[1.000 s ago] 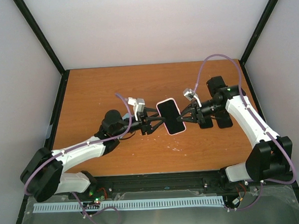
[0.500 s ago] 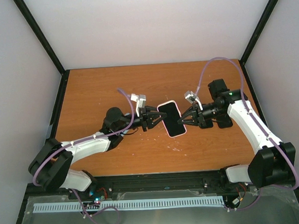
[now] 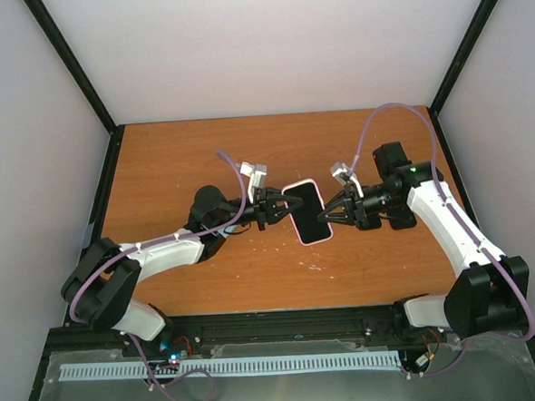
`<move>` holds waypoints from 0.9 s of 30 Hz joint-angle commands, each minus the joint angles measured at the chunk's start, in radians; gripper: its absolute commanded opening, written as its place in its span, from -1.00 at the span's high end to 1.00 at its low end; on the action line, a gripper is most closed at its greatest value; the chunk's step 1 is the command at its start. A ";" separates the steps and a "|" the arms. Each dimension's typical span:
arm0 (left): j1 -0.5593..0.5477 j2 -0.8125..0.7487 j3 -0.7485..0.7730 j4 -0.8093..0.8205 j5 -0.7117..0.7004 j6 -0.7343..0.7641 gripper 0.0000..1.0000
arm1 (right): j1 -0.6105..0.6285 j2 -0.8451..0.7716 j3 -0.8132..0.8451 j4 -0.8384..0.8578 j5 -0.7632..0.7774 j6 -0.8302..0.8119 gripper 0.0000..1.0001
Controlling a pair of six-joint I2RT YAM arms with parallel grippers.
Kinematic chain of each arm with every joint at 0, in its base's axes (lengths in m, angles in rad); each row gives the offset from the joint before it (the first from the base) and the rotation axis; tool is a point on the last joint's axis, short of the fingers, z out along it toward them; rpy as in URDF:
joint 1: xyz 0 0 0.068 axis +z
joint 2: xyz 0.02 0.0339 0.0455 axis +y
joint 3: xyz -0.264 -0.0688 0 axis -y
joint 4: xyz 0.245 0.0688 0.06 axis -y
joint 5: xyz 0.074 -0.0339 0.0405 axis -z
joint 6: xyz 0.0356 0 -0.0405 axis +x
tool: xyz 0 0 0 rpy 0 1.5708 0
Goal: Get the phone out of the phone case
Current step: Pick up the phone at the center of the board, then remove the phone case from the phone.
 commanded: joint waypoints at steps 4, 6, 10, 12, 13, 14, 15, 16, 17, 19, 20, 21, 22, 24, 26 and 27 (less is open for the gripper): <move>0.004 -0.006 0.060 0.010 0.080 0.035 0.92 | -0.002 -0.022 0.003 0.009 -0.018 0.000 0.54; 0.029 -0.025 0.076 -0.072 0.125 0.054 0.93 | -0.003 -0.026 0.027 -0.047 -0.002 -0.081 0.18; 0.077 -0.107 0.111 -0.259 0.190 0.119 0.99 | 0.003 -0.050 0.049 -0.116 0.075 -0.221 -0.37; 0.093 -0.133 0.144 -0.367 0.236 0.165 0.99 | 0.023 -0.059 0.048 -0.143 0.128 -0.302 -0.44; 0.096 -0.140 0.166 -0.424 0.253 0.185 0.99 | 0.041 -0.062 0.045 -0.141 0.163 -0.318 -0.44; 0.098 -0.146 0.180 -0.463 0.268 0.197 0.99 | 0.068 -0.062 0.042 -0.136 0.192 -0.325 -0.43; 0.099 -0.152 0.191 -0.487 0.278 0.200 0.99 | 0.097 -0.063 0.039 -0.129 0.220 -0.326 -0.41; 0.099 -0.159 0.200 -0.499 0.284 0.197 0.99 | 0.123 -0.063 0.035 -0.123 0.240 -0.325 -0.39; 0.099 -0.166 0.205 -0.504 0.286 0.190 0.99 | 0.153 -0.063 0.033 -0.117 0.253 -0.323 -0.37; 0.100 -0.176 0.215 -0.502 0.284 0.163 0.99 | 0.207 -0.069 0.026 -0.099 0.269 -0.308 -0.29; 0.099 -0.177 0.221 -0.501 0.280 0.148 0.99 | 0.232 -0.075 0.021 -0.084 0.273 -0.293 -0.23; 0.099 -0.176 0.228 -0.503 0.280 0.135 0.99 | 0.251 -0.081 0.015 -0.067 0.274 -0.279 -0.18; 0.100 -0.173 0.234 -0.501 0.282 0.122 0.99 | 0.267 -0.088 0.013 -0.053 0.273 -0.270 -0.11; 0.101 -0.170 0.242 -0.486 0.286 0.095 0.99 | 0.290 -0.105 0.014 -0.038 0.263 -0.258 0.05; 0.101 -0.166 0.248 -0.488 0.282 0.077 0.99 | 0.302 -0.122 0.014 -0.027 0.260 -0.244 0.15; 0.104 -0.161 0.252 -0.493 0.284 0.070 0.99 | 0.303 -0.131 0.012 -0.020 0.261 -0.235 0.21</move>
